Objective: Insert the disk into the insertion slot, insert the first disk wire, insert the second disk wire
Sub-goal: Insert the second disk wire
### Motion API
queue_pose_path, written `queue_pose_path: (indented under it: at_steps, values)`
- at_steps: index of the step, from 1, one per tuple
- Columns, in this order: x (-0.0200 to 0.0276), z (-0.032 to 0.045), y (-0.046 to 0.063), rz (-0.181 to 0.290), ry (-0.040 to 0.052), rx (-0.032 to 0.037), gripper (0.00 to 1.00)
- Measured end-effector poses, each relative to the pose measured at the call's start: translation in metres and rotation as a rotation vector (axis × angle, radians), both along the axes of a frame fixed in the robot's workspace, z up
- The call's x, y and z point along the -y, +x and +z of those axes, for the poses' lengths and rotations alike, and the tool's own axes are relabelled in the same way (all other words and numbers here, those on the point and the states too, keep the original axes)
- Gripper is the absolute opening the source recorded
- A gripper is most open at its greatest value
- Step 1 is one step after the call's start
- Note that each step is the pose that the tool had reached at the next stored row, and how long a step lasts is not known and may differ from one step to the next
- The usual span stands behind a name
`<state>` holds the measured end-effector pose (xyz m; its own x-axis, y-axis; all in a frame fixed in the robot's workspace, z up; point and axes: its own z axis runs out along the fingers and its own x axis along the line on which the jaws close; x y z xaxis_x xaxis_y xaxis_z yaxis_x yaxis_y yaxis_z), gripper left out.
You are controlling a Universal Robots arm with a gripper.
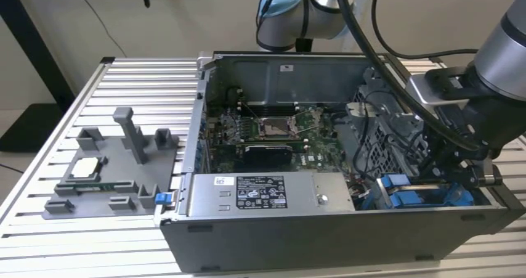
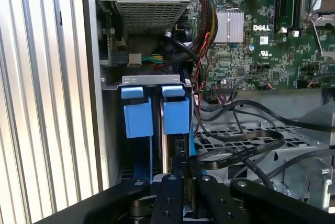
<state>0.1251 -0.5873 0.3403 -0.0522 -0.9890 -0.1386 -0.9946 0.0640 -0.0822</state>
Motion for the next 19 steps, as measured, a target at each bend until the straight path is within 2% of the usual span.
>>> queue_pose_path:
  at_steps: [19]
  values:
    - [-0.0011, 0.0028, 0.0001, 0.000, 0.0012, 0.0010, 0.00]
